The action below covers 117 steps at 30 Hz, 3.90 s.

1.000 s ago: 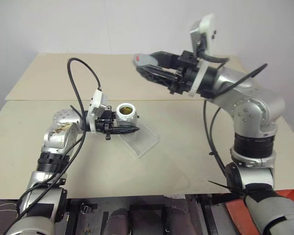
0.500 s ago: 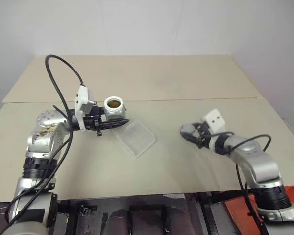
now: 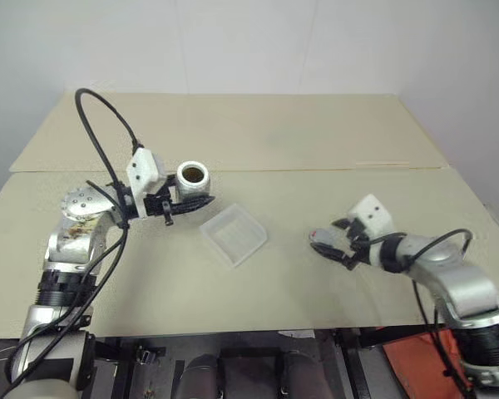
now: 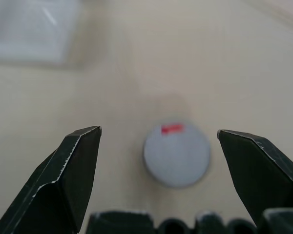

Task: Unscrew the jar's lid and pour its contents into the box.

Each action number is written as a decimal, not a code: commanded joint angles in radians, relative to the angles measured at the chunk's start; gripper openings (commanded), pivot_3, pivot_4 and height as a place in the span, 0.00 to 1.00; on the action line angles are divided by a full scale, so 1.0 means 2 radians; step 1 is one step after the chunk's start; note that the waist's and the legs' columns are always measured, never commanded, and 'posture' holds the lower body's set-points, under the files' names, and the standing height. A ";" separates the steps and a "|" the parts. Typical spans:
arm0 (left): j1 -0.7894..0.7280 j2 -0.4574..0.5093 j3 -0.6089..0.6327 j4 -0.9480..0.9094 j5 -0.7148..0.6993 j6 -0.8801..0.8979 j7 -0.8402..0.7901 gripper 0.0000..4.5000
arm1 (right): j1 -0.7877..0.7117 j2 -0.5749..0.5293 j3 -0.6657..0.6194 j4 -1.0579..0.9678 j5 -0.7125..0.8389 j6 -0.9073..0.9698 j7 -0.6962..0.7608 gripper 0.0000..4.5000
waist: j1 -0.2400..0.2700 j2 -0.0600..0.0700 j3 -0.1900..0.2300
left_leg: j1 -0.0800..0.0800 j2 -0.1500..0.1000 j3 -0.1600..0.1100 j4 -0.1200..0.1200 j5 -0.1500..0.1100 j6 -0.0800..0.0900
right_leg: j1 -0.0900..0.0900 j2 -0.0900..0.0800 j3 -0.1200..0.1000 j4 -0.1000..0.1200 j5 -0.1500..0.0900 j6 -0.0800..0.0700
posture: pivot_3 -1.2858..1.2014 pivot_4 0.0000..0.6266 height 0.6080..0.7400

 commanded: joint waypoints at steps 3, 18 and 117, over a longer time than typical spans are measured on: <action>-0.105 0.023 -0.063 0.164 0.282 -0.409 0.223 0.43 | -0.081 -0.041 -0.013 -0.047 0.101 0.109 0.057 0.99 | 0.004 0.000 0.000 | 0.000 0.000 0.000 0.000 0.000 0.000 | 0.000 0.000 0.000 -0.001 0.001 -0.001 | 0.52 0.24 1.00; -0.274 0.093 -0.390 0.175 0.945 -0.306 0.943 0.43 | -0.196 -0.027 0.015 -0.036 0.152 0.161 0.067 0.99 | 0.008 0.000 0.000 | -0.007 -0.001 0.003 0.001 -0.001 0.002 | -0.004 -0.003 -0.004 0.000 0.002 0.002 | 0.52 0.24 1.00; -0.005 -0.101 0.047 -0.025 0.027 0.131 0.316 0.43 | -0.111 0.007 -0.034 -0.070 0.172 0.049 0.000 0.99 | -0.002 -0.001 0.000 | -0.007 -0.001 -0.003 0.008 -0.002 0.003 | -0.001 -0.005 -0.006 0.003 0.001 0.004 | 0.52 0.24 1.00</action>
